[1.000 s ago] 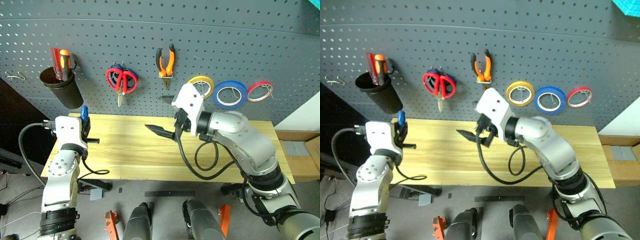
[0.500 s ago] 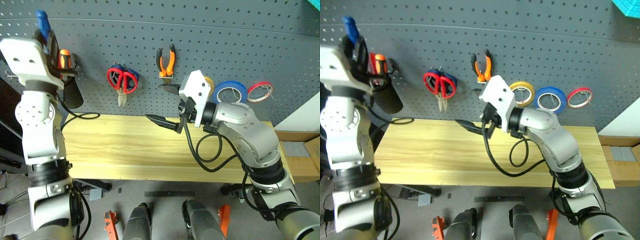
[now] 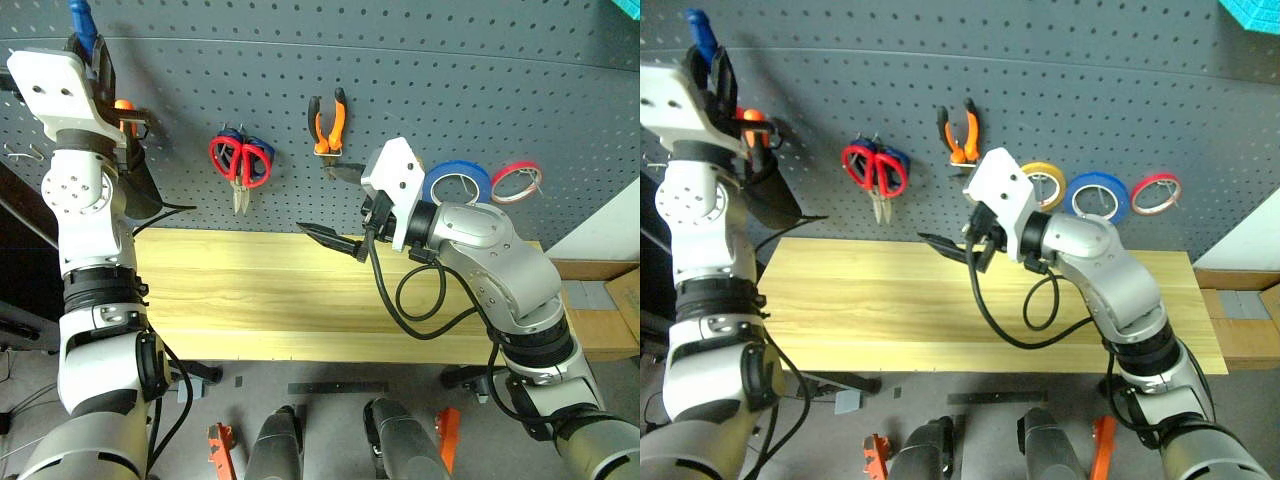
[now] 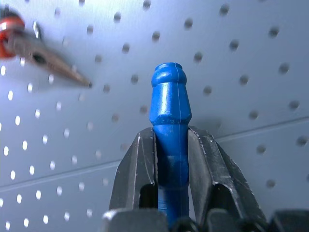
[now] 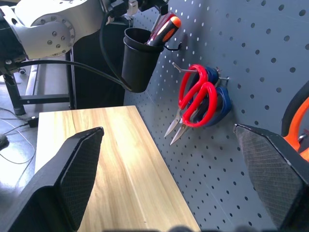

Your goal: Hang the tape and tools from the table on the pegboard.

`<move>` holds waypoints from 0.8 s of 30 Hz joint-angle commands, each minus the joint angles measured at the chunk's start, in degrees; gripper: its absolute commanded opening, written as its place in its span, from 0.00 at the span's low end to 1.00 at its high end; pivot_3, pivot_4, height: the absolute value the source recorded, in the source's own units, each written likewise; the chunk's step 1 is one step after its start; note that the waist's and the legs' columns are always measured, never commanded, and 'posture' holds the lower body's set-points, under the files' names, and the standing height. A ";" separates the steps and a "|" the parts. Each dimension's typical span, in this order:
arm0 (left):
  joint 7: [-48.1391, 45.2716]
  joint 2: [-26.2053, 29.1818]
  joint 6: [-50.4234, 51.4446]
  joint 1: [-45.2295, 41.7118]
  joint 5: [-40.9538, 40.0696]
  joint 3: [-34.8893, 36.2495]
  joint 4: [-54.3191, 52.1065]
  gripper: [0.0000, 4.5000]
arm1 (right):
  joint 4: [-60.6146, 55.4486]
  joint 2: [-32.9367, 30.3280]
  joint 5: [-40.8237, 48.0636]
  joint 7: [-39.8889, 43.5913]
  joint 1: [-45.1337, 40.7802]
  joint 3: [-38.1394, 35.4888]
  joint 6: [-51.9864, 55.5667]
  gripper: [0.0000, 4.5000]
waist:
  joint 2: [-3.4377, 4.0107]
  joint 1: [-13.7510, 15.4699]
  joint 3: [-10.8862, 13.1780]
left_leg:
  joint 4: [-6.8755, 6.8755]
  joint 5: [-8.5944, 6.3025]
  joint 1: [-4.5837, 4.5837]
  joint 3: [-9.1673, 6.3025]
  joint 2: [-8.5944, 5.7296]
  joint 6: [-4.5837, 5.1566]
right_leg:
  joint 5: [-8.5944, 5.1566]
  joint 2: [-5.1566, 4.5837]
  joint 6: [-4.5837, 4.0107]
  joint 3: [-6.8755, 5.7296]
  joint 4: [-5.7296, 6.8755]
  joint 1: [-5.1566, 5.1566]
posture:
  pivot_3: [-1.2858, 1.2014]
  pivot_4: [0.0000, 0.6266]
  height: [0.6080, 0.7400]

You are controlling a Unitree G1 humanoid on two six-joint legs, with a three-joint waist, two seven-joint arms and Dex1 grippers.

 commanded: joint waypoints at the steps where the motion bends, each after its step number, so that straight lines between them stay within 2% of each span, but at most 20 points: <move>1: 1.89 1.74 -2.45 0.75 0.47 1.16 -1.44 0.12 | -1.84 -0.23 0.17 -0.22 -1.16 -1.44 -0.29 1.00 | 0.00 -0.01 0.00 | 0.01 0.00 0.00 0.00 0.00 0.00 | 0.00 0.00 0.00 0.00 0.01 0.00 | 0.47 0.25 1.00; 7: 5.80 2.22 -2.41 3.83 1.64 1.81 -0.78 0.12 | -1.12 0.06 0.19 0.22 -1.97 -1.29 -0.76 1.00 | -0.07 -0.01 -0.07 | 0.11 0.00 0.00 0.00 0.01 0.00 | 0.01 -0.01 -0.01 0.00 0.07 0.00 | 0.48 0.23 1.00; 19: 8.34 1.34 -1.69 4.82 1.38 1.24 -1.58 0.99 | 1.10 -0.02 -1.42 -0.30 -2.84 -1.33 -1.54 1.00 | -0.53 0.00 -1.03 | 0.23 0.00 0.00 -0.01 0.09 0.00 | 0.03 -0.05 -0.02 -0.03 0.12 0.04 | 0.48 0.21 1.00; 24: 7.25 0.26 1.35 4.72 0.51 -0.28 -8.01 0.99 | 0.66 -0.56 -0.77 0.34 -2.72 -2.19 -1.53 1.00 | -0.54 -0.07 -1.60 | 0.25 0.00 0.00 -0.02 0.09 0.00 | 0.03 -0.04 -0.03 -0.04 0.14 0.04 | 0.47 0.19 1.00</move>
